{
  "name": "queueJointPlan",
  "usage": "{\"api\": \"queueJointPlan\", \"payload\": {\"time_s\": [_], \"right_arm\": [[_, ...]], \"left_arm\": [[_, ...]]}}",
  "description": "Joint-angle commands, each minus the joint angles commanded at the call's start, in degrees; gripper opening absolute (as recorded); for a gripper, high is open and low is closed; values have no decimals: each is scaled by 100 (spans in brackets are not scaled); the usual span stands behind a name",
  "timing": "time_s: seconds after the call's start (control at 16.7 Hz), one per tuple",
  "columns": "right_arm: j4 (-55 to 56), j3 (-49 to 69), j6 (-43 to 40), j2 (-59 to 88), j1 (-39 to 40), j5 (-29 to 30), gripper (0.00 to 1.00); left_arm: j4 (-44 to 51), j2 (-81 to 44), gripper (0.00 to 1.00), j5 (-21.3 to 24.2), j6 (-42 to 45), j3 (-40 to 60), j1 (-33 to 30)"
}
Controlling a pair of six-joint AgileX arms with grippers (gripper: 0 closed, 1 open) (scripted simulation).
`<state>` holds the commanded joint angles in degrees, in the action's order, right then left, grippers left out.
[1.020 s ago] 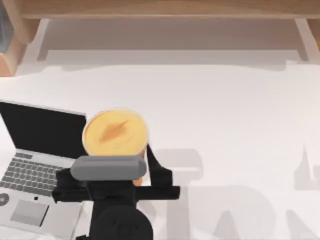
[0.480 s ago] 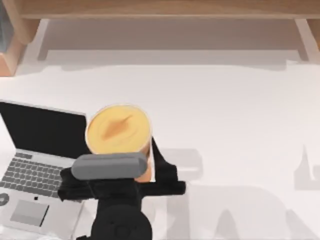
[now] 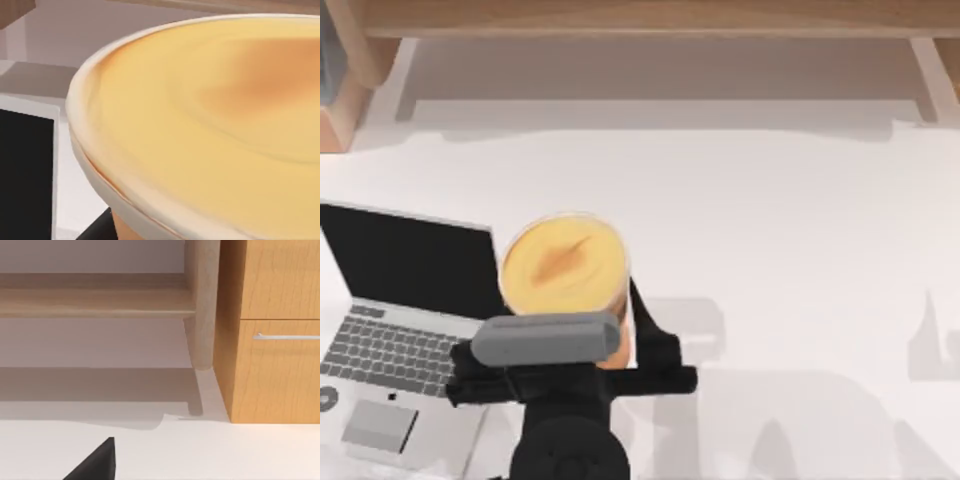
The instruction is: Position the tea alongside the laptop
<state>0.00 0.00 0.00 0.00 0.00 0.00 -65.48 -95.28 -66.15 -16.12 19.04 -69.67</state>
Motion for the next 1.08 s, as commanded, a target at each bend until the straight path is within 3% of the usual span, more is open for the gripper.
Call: {"api": "queueJointPlan", "payload": {"time_s": [0.66,1.08], "right_arm": [[0,0,0,0,0,0,100],[0,0,0,0,0,0,100]], "left_arm": [[-13,-461,0,14,-78,-288,53],[-13,-461,53,14,-78,-288,53]]}}
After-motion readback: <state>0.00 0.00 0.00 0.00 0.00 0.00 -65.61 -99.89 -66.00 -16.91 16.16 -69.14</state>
